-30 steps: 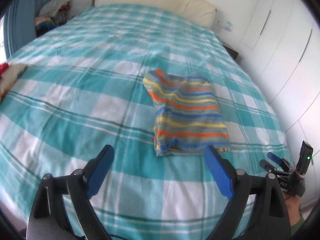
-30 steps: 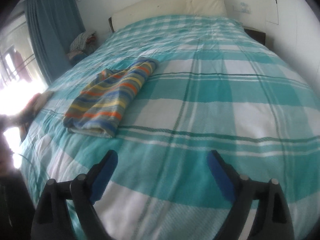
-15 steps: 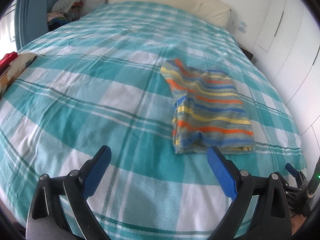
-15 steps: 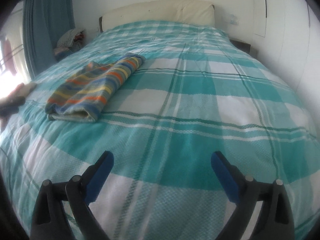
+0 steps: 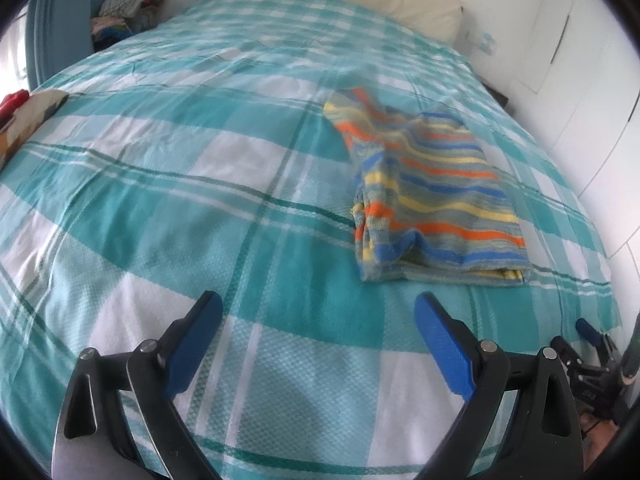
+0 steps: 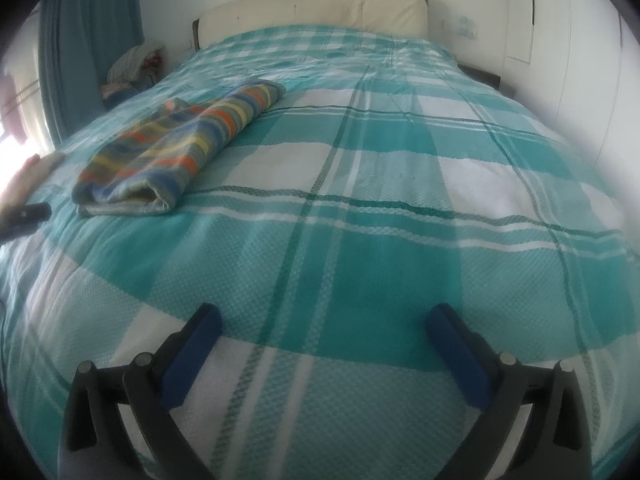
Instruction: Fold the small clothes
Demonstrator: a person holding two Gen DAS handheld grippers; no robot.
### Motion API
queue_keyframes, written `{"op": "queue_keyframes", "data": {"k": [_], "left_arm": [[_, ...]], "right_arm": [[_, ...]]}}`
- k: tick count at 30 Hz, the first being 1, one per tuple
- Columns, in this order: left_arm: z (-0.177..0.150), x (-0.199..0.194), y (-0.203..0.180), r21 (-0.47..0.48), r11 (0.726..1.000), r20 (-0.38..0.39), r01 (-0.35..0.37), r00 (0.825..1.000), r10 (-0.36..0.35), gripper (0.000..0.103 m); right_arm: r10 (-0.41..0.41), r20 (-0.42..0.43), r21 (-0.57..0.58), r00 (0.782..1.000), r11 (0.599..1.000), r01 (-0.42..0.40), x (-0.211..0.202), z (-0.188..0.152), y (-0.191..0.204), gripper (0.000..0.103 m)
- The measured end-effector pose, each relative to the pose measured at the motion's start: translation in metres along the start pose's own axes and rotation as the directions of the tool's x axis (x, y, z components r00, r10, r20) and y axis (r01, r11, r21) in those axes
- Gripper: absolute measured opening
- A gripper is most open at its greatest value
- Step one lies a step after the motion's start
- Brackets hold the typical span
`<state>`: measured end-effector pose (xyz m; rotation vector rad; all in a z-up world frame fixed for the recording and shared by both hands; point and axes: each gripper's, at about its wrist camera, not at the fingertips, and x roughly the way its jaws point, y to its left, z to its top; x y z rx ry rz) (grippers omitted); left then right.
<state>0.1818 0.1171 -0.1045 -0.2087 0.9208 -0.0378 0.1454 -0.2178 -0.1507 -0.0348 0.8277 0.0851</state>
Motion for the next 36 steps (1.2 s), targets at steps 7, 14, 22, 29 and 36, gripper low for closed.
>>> {"op": "queue_keyframes", "data": {"k": [7, 14, 22, 29, 36], "left_arm": [[-0.0011, -0.0038, 0.0028, -0.011, 1.0, 0.0, 0.006, 1.0, -0.006, 0.097], [-0.0017, -0.0008, 0.002, -0.01, 1.0, -0.014, -0.002, 1.0, 0.002, 0.097], [-0.001, 0.0007, 0.0018, -0.007, 1.0, -0.018, -0.003, 1.0, 0.003, 0.097], [0.0003, 0.0003, 0.0037, -0.015, 1.0, -0.017, -0.002, 1.0, 0.002, 0.097], [0.0011, 0.0017, 0.0025, -0.008, 1.0, -0.026, -0.006, 1.0, 0.006, 0.097]], "right_arm": [[0.004, 0.001, 0.003, 1.0, 1.0, -0.004, 0.0002, -0.0001, -0.0003, 0.103], [0.008, 0.004, 0.006, 1.0, 1.0, -0.008, -0.0009, -0.0012, 0.0003, 0.103], [0.009, 0.005, 0.007, 1.0, 1.0, -0.009, -0.0017, -0.0016, 0.0006, 0.103], [0.01, 0.005, 0.007, 1.0, 1.0, -0.01, -0.0012, -0.0015, -0.0001, 0.103], [0.01, 0.006, 0.007, 1.0, 1.0, -0.01, -0.0011, -0.0018, -0.0002, 0.103]]}}
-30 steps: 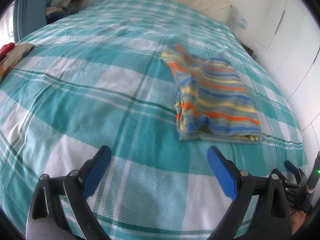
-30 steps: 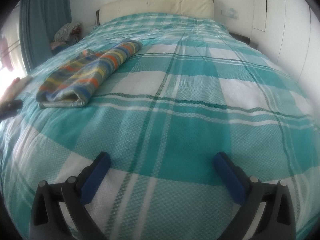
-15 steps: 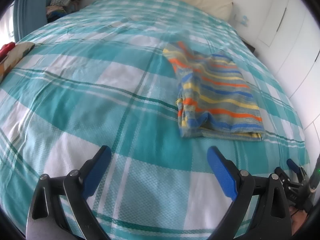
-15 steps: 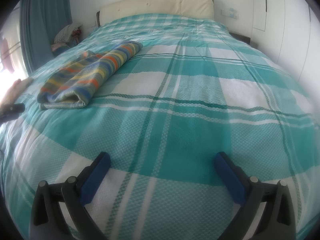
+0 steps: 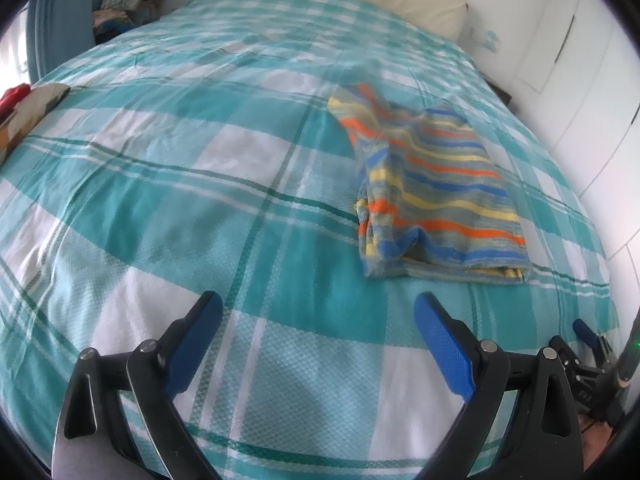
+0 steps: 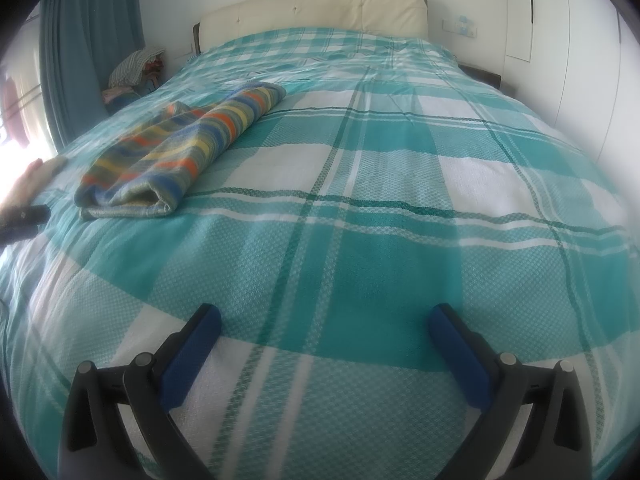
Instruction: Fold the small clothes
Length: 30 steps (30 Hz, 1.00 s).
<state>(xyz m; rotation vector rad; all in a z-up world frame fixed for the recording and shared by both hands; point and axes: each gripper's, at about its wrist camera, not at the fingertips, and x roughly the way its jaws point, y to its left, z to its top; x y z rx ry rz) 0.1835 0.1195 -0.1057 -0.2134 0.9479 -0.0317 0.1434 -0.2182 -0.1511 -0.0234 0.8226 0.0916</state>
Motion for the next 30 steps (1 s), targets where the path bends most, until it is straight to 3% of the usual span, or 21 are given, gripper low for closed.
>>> {"op": "queue_keyframes", "data": {"k": [26, 30], "left_arm": [[0.0, 0.001, 0.002, 0.001, 1.0, -0.012, 0.008, 1.0, -0.008, 0.097], [0.014, -0.006, 0.015, -0.003, 0.998, -0.035, 0.069, 0.997, -0.07, 0.097]], "right_arm": [[0.002, 0.001, 0.002, 1.0, 1.0, -0.002, 0.0, 0.0, 0.0, 0.103], [0.012, -0.047, 0.0, 0.999, 1.0, -0.012, -0.003, 0.009, 0.001, 0.103]]}}
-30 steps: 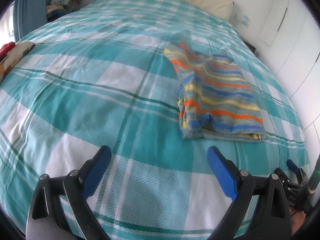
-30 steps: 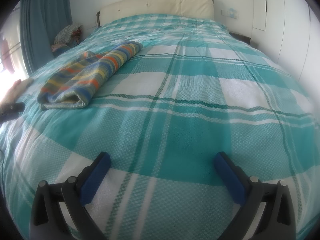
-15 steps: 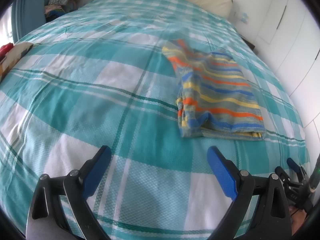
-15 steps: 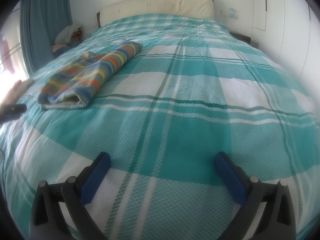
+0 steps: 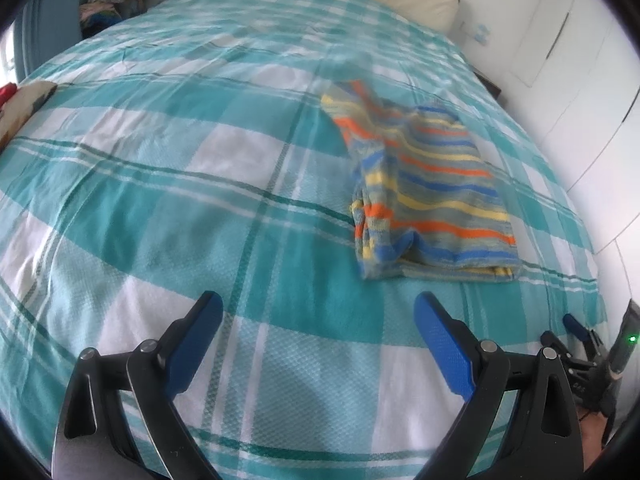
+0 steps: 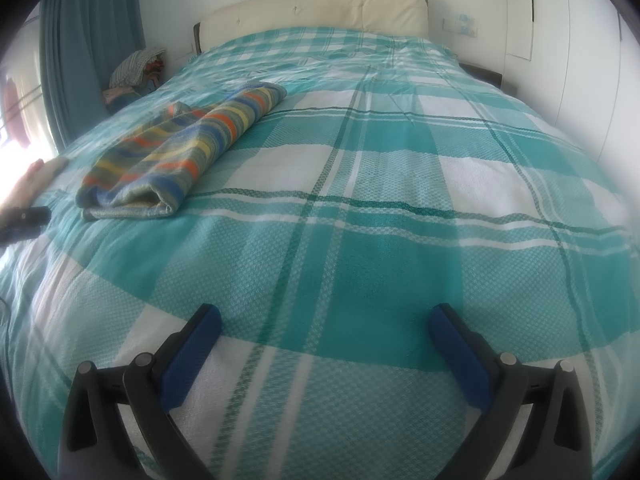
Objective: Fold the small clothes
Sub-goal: 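Grasp the folded sweater end with both grippers, fold it over, open both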
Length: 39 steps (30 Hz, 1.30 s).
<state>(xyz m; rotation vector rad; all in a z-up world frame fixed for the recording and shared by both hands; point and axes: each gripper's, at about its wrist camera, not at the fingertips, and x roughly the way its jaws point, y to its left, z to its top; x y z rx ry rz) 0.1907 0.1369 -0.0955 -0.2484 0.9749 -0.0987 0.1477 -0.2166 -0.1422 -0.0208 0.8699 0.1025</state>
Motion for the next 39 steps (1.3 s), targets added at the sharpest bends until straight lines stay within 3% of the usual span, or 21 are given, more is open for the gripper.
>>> {"op": "queue_keyframes", "data": {"k": [2, 4, 7, 11, 14, 16, 17, 18, 19, 20, 21, 23, 27, 34, 39], "left_arm": [[0.018, -0.01, 0.017, -0.051, 0.997, 0.03, 0.049, 0.998, -0.048, 0.097], [0.037, -0.012, 0.026, -0.097, 0.989, 0.048, 0.108, 0.993, -0.104, 0.097], [0.073, 0.013, 0.017, -0.086, 0.975, 0.002, 0.203, 0.979, -0.204, 0.098], [0.11, 0.075, -0.01, -0.042, 0.971, -0.111, 0.235, 0.965, -0.239, 0.098], [0.121, 0.118, -0.017, -0.042, 0.989, -0.176, 0.145, 0.973, -0.15, 0.097], [0.121, 0.139, -0.022, -0.042, 0.99, -0.224, 0.135, 0.964, -0.141, 0.097], [0.119, 0.143, -0.026, -0.031, 0.993, -0.226, 0.118, 0.966, -0.122, 0.097], [0.118, 0.145, -0.031, -0.009, 0.995, -0.216, 0.101, 0.971, -0.101, 0.092], [0.115, 0.146, -0.04, 0.036, 0.996, -0.203, 0.081, 0.976, -0.072, 0.078], [0.112, 0.148, -0.05, 0.084, 0.993, -0.213, 0.088, 0.975, -0.068, 0.036], [0.109, 0.15, -0.058, 0.098, 0.987, -0.238, 0.125, 0.966, -0.099, 0.018], [0.108, 0.143, -0.067, 0.123, 0.99, -0.196, 0.074, 0.979, -0.049, 0.015], [0.106, 0.115, -0.08, 0.181, 0.983, -0.076, 0.004, 0.997, 0.01, 0.013], [0.098, 0.068, -0.091, 0.235, 0.965, 0.096, -0.115, 0.991, 0.094, 0.013], [0.099, 0.047, -0.086, 0.238, 0.961, 0.143, -0.139, 0.984, 0.107, 0.013]], "right_arm": [[0.053, -0.013, 0.015, 0.999, 0.999, -0.053, -0.009, 0.012, -0.002, 0.102], [0.135, 0.035, 0.012, 0.99, 0.991, -0.136, -0.022, 0.036, -0.001, 0.102], [0.221, 0.06, 0.002, 0.974, 0.975, -0.221, -0.015, 0.084, 0.007, 0.102], [0.397, 0.026, 0.091, 0.918, 0.913, -0.397, 0.045, 0.149, 0.019, 0.102], [0.496, -0.037, 0.205, 0.868, 0.854, -0.479, 0.108, 0.182, 0.029, 0.101], [0.574, -0.121, 0.31, 0.81, 0.797, -0.518, 0.157, 0.19, 0.041, 0.1], [0.602, -0.164, 0.354, 0.781, 0.775, -0.523, 0.178, 0.188, 0.048, 0.089], [0.592, -0.194, 0.359, 0.782, 0.785, -0.505, 0.191, 0.185, 0.059, 0.078], [0.532, -0.222, 0.297, 0.817, 0.835, -0.463, 0.194, 0.186, 0.073, 0.052], [0.457, -0.244, 0.194, 0.856, 0.887, -0.418, 0.19, 0.187, 0.091, 0.036], [0.408, -0.244, 0.116, 0.88, 0.913, -0.392, 0.184, 0.187, 0.104, 0.033], [0.312, -0.21, -0.054, 0.927, 0.943, -0.329, 0.164, 0.188, 0.133, 0.025], [0.284, -0.1, -0.196, 0.954, 0.934, -0.299, 0.128, 0.194, 0.163, 0.024], [0.325, 0.005, -0.24, 0.946, 0.918, -0.315, 0.094, 0.199, 0.167, 0.023], [0.353, 0.034, -0.242, 0.935, 0.911, -0.335, 0.075, 0.203, 0.171, 0.023]]}}
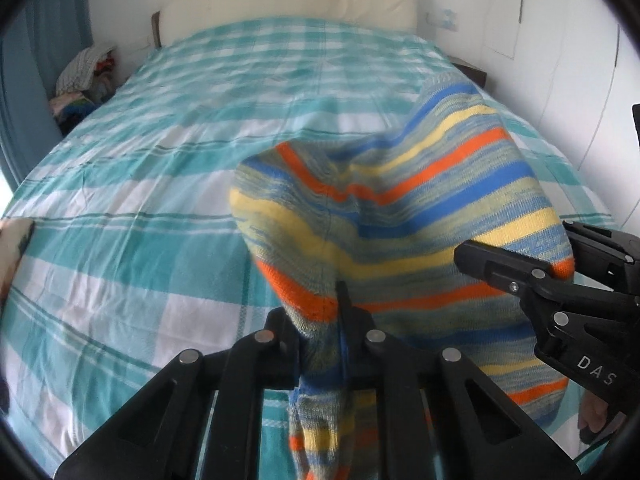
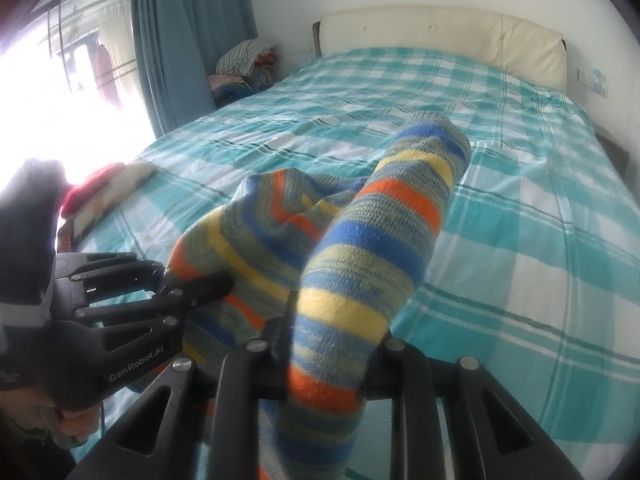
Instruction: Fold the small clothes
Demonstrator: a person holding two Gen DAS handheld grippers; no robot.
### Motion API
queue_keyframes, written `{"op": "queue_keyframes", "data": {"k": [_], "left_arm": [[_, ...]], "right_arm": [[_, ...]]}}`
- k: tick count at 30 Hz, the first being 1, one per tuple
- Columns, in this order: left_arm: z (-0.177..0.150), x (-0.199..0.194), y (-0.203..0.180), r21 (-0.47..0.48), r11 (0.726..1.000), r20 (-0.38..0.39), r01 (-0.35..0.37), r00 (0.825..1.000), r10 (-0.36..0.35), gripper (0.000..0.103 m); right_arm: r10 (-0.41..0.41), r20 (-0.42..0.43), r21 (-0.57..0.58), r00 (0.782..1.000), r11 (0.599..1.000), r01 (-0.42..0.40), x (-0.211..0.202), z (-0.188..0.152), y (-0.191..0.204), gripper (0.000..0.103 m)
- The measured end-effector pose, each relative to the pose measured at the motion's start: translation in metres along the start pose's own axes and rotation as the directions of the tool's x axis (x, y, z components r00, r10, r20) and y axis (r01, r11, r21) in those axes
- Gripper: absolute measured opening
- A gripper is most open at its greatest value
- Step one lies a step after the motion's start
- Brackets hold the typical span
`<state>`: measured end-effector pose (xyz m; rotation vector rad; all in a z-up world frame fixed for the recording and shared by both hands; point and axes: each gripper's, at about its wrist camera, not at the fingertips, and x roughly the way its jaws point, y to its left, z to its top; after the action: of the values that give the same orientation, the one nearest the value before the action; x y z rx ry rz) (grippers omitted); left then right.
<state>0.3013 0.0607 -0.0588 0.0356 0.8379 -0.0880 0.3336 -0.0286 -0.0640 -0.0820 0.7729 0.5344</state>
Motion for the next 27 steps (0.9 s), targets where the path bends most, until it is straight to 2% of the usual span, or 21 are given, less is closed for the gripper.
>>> {"op": "queue_keyframes", "data": {"k": [7, 8, 9, 10, 11, 12, 14, 16, 17, 19, 20, 24, 25, 27], "left_arm": [[0.014, -0.008, 0.019, -0.047, 0.999, 0.047, 0.019, 0.999, -0.016, 0.014], [0.015, -0.001, 0.02, -0.044, 0.999, 0.04, 0.018, 0.999, -0.016, 0.024], [0.016, 0.009, 0.022, -0.036, 0.999, 0.022, 0.0, 1.0, 0.001, 0.045], [0.012, 0.021, 0.026, -0.031, 0.997, -0.011, -0.072, 0.997, 0.071, 0.06], [0.008, 0.026, 0.031, -0.032, 0.99, -0.032, -0.137, 0.99, 0.135, 0.08], [0.0, 0.025, 0.035, -0.035, 0.984, -0.025, -0.175, 0.984, 0.174, 0.083], [-0.018, 0.009, 0.042, -0.026, 0.977, 0.015, -0.211, 0.977, 0.212, 0.085], [-0.033, -0.016, 0.041, 0.011, 0.964, 0.054, -0.265, 0.963, 0.264, 0.095], [-0.04, -0.031, 0.038, 0.029, 0.95, 0.088, -0.31, 0.948, 0.306, 0.1], [-0.053, -0.067, 0.03, 0.046, 0.919, 0.165, -0.392, 0.91, 0.38, 0.101], [-0.056, -0.08, 0.029, 0.041, 0.915, 0.18, -0.401, 0.904, 0.388, 0.102], [-0.07, -0.134, 0.03, -0.051, 0.941, 0.162, -0.334, 0.927, 0.338, 0.102], [-0.075, -0.147, 0.028, -0.067, 0.941, 0.171, -0.331, 0.926, 0.338, 0.102], [-0.084, -0.17, 0.021, -0.081, 0.937, 0.219, -0.339, 0.911, 0.349, 0.102]], "right_arm": [[0.03, 0.055, 0.024, 0.998, 0.999, -0.031, -0.014, 0.013, -0.008, 0.023], [0.022, 0.047, 0.038, 0.999, 0.999, -0.024, -0.009, 0.013, -0.014, 0.024], [-0.005, 0.01, 0.053, 1.0, 0.999, 0.004, 0.002, 0.013, -0.022, 0.032], [-0.074, -0.042, 0.061, 0.996, 0.995, 0.077, 0.012, 0.01, -0.031, 0.059], [-0.152, -0.081, 0.069, 0.985, 0.985, 0.158, 0.017, 0.006, -0.041, 0.093], [-0.217, -0.099, 0.076, 0.971, 0.971, 0.225, 0.016, -0.002, -0.052, 0.1], [-0.231, -0.091, 0.078, 0.969, 0.968, 0.238, 0.001, -0.014, -0.061, 0.1], [-0.252, -0.082, 0.052, 0.964, 0.965, 0.257, -0.022, -0.028, -0.059, 0.1], [-0.264, -0.076, 0.03, 0.962, 0.963, 0.267, -0.034, -0.034, -0.054, 0.1], [-0.274, -0.054, -0.01, 0.96, 0.962, 0.274, -0.064, -0.045, -0.04, 0.1], [-0.269, -0.044, -0.02, 0.962, 0.963, 0.269, -0.079, -0.048, -0.031, 0.1], [-0.226, -0.01, -0.006, 0.974, 0.974, 0.226, -0.139, -0.06, 0.005, 0.1], [-0.216, -0.002, 0.002, 0.976, 0.976, 0.216, -0.152, -0.062, 0.013, 0.1], [-0.198, 0.019, 0.025, 0.98, 0.98, 0.198, -0.177, -0.068, 0.027, 0.1]]}}
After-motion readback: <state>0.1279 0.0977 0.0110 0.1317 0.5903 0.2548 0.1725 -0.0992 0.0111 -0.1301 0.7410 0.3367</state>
